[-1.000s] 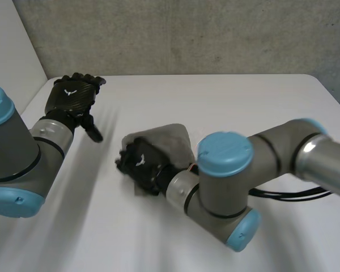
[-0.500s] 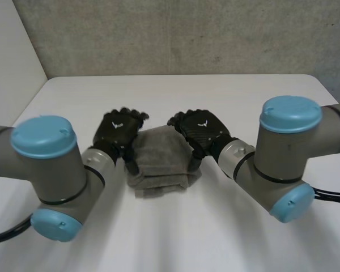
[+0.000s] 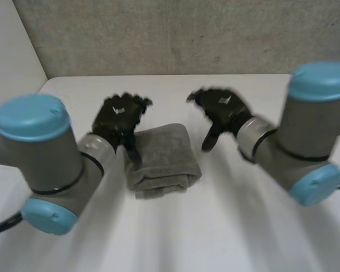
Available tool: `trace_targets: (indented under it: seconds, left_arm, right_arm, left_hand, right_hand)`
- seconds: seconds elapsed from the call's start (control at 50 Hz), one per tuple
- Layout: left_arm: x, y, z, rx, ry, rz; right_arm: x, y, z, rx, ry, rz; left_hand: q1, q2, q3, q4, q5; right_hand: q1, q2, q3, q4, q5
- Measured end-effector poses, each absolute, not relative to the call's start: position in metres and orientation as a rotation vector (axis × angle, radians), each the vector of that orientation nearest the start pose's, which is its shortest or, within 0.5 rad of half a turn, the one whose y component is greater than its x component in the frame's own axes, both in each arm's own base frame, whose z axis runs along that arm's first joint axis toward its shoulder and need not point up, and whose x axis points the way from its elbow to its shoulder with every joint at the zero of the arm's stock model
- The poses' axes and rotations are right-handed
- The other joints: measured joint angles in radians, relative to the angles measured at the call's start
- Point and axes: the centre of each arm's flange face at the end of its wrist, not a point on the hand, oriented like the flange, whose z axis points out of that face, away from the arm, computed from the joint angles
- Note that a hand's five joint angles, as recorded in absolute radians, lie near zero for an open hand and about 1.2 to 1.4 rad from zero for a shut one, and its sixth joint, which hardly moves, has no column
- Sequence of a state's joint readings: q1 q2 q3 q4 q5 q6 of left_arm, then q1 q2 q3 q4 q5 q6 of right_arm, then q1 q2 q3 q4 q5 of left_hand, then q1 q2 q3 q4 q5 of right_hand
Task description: Fold the towel.
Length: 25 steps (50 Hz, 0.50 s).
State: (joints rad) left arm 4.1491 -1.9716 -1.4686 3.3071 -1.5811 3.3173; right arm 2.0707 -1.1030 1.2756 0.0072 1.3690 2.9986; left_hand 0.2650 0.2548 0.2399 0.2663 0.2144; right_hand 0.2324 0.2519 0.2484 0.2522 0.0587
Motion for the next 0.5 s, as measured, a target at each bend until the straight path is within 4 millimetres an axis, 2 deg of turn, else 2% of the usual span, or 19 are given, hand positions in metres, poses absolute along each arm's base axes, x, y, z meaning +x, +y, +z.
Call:
trace_targets:
  seconds: [0.04, 0.06, 0.1, 0.16, 0.26, 0.4, 0.5]
  left_arm:
    - [-0.309, -0.248, 0.238, 0.888, 2.350, -2.278]
    - [-0.308, -0.248, 0.243, 0.881, 2.338, -2.295]
    - [-0.301, -0.244, 0.266, 0.843, 2.286, -2.360]
    - [-0.292, -0.238, 0.291, 0.796, 2.236, -2.416]
    - [-0.279, -0.228, 0.308, 0.753, 2.242, -2.408]
    - [-0.271, -0.220, 0.309, 0.739, 2.317, -2.330]
    - [-0.271, -0.220, 0.309, 0.738, 2.314, -2.332]
  right_arm:
    - [0.307, -0.273, 0.262, -0.766, 1.952, -1.815]
    - [0.303, -0.272, 0.269, -0.747, 1.946, -1.835]
    - [0.288, -0.271, 0.295, -0.668, 1.927, -1.922]
    - [0.269, -0.270, 0.317, -0.592, 1.928, -2.003]
    - [0.249, -0.270, 0.328, -0.533, 1.980, -2.044]
    - [0.236, -0.273, 0.321, -0.529, 2.076, -2.027]
    - [0.236, -0.273, 0.321, -0.529, 2.073, -2.028]
  left_hand:
    - [0.000, 0.000, 0.000, 0.000, 0.000]
    - [0.000, 0.000, 0.000, 0.000, 0.000]
    - [0.000, 0.000, 0.000, 0.000, 0.000]
    - [0.000, 0.000, 0.000, 0.000, 0.000]
    - [0.000, 0.000, 0.000, 0.000, 0.000]
    - [0.001, 0.001, 0.001, 0.000, 0.000]
    - [0.154, 0.164, 0.178, 0.155, 0.208]
  right_hand:
    - [0.000, 0.000, 0.000, 0.000, 0.000]
    - [-0.001, 0.000, 0.000, 0.000, 0.000]
    - [-0.004, 0.000, 0.000, 0.000, 0.000]
    - [-0.004, 0.000, 0.000, 0.000, 0.000]
    - [-0.004, 0.000, 0.000, 0.000, 0.000]
    - [-0.004, 0.000, 0.000, 0.000, 0.000]
    - [-0.003, 0.000, 0.000, 0.000, 0.000]
